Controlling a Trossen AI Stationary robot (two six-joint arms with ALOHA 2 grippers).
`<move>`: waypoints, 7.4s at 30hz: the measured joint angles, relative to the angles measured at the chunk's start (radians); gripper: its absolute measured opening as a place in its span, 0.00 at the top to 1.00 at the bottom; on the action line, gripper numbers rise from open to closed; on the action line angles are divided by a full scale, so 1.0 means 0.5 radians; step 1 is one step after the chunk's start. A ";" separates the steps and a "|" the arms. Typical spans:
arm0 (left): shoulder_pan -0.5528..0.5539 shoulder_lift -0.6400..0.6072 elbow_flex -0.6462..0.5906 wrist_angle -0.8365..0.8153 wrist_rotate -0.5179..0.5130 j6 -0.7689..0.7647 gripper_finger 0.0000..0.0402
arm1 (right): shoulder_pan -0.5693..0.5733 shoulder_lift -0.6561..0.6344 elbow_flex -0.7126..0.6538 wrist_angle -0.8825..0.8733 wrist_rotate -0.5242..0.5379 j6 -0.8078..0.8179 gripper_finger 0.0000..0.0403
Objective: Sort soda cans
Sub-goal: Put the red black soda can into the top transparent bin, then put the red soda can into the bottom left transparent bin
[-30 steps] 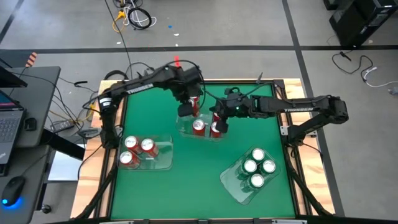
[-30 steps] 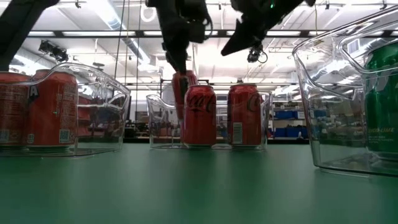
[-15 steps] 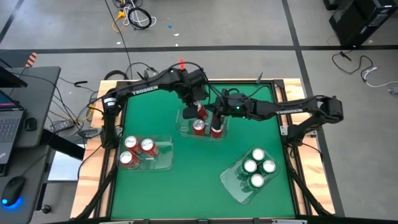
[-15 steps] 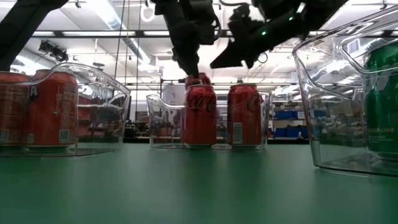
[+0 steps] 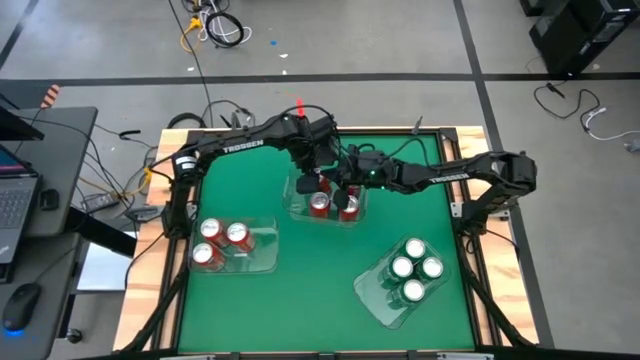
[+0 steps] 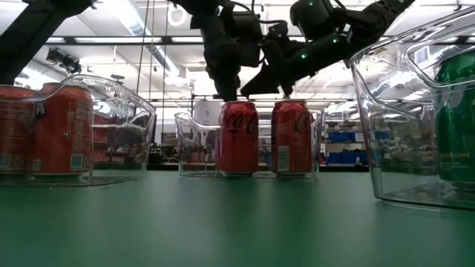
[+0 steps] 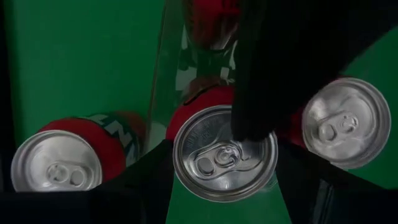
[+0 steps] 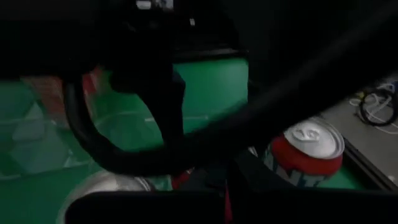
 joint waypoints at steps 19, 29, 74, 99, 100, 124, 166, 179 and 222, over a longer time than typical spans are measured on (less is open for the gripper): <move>0.002 0.001 -0.069 0.079 0.046 0.052 0.42 | -0.056 0.155 0.005 -0.022 -0.106 0.082 1.00; -0.001 -0.012 -0.175 0.195 0.047 0.049 0.35 | -0.056 0.156 0.004 -0.079 -0.122 0.086 1.00; 0.002 -0.033 -0.112 0.047 -0.053 0.095 0.24 | -0.056 0.150 0.000 -0.068 -0.207 0.085 1.00; 0.308 -0.694 -0.811 0.848 0.245 0.054 0.25 | -0.068 0.093 0.008 -0.011 -0.156 0.120 1.00; 0.318 -0.766 -0.917 0.937 0.248 0.049 0.25 | -0.071 0.093 0.025 -0.032 -0.155 0.134 1.00; 0.331 -2.138 -2.498 1.989 0.270 -0.175 0.25 | -0.251 0.096 0.758 -1.028 -0.066 0.288 0.60; 0.328 -2.548 -2.812 2.149 0.269 -0.307 0.25 | -0.303 0.972 1.530 -1.551 0.088 0.394 0.31; 0.239 -2.547 -2.812 2.169 0.276 -0.430 0.32 | -0.217 0.928 2.292 -2.195 0.154 0.106 0.31; 0.146 -2.821 -2.798 1.910 -0.375 -0.632 0.46 | 0.732 1.291 2.427 -1.582 -0.195 0.283 0.31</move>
